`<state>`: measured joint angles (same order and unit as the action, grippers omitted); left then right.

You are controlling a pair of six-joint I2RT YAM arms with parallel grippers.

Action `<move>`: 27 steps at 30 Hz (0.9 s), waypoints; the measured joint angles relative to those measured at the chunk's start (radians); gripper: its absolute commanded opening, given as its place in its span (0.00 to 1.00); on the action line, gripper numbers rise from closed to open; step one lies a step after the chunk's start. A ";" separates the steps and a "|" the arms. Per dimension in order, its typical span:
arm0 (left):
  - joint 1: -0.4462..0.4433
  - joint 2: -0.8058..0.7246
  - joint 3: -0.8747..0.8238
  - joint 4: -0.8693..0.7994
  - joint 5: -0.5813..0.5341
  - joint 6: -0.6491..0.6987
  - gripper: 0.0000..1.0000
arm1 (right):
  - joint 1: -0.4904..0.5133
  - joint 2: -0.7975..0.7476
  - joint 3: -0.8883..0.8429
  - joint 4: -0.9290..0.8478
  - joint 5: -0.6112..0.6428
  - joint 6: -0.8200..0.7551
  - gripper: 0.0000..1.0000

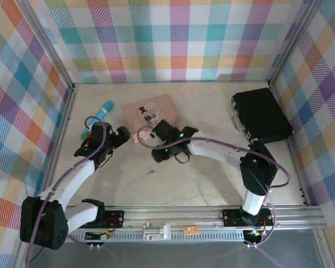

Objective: Unlock the padlock with the key

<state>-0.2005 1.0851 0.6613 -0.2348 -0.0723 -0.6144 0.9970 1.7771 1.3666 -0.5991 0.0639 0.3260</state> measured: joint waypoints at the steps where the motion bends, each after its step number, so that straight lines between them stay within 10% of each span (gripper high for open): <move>1: 0.005 -0.011 -0.011 -0.001 0.000 -0.004 1.00 | 0.029 0.017 0.000 0.005 0.003 0.021 0.46; 27: 0.059 -0.143 -0.091 -0.062 0.005 -0.013 1.00 | 0.130 0.270 0.074 0.033 0.167 0.381 0.14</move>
<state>-0.1413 0.9424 0.5705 -0.2966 -0.0677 -0.6277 1.1271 2.0472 1.4403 -0.5659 0.2314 0.7071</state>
